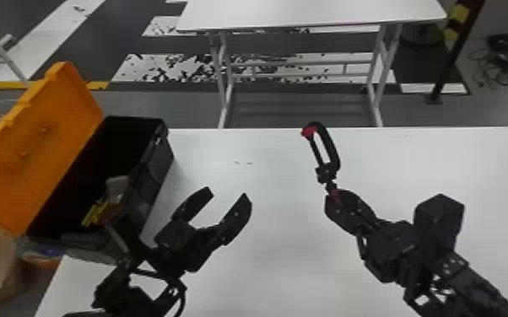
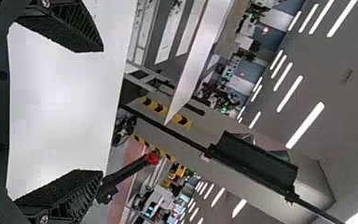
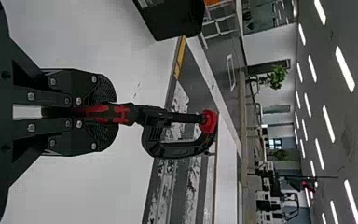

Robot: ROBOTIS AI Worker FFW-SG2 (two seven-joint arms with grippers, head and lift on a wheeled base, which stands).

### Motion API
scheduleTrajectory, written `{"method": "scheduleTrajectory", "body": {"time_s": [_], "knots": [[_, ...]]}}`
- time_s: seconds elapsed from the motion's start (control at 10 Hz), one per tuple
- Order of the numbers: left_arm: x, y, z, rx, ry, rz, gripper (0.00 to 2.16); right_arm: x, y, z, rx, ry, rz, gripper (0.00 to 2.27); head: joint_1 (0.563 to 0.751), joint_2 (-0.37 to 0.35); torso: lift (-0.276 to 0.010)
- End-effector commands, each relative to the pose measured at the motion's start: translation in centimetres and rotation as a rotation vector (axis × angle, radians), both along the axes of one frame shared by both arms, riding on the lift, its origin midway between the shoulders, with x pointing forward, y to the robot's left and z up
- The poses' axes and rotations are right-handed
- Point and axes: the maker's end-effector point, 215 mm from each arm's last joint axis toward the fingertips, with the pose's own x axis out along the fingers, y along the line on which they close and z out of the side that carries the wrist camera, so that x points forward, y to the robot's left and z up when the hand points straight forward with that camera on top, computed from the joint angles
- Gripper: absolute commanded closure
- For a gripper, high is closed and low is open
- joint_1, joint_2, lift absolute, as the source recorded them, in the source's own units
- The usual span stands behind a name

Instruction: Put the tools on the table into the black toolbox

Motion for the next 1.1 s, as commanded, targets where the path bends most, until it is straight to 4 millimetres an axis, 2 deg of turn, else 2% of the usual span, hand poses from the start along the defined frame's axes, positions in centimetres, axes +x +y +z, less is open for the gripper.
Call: {"method": "scheduleTrajectory", "body": {"time_s": [0.0, 0.3, 0.6, 0.8, 1.0], "knots": [[0.8, -1.1, 0.1, -0.057, 0.059, -0.038, 0.06, -1.3, 1.2, 0.3, -0.003, -0.011, 0.031, 2.24, 0.695, 0.128, -0.075], [2.5, -0.9, 1.8, -0.175, 0.123, -0.082, 0.06, -3.5, 3.4, 1.1, 0.019, -0.046, 0.126, 2.24, 0.695, 0.151, -0.075], [2.4, -1.4, 2.3, -0.228, 0.155, -0.114, 0.06, -4.6, 5.0, 0.9, 0.015, -0.044, 0.189, 2.24, 0.695, 0.177, -0.075], [1.9, -2.7, 4.1, -0.247, 0.143, -0.150, 0.06, -4.7, 5.7, 0.9, 0.018, -0.042, 0.210, 2.24, 0.695, 0.182, -0.075], [2.1, -3.3, 4.7, -0.247, 0.132, -0.158, 0.06, -5.2, 6.6, 0.5, 0.015, -0.023, 0.229, 2.24, 0.695, 0.178, -0.075]]}}
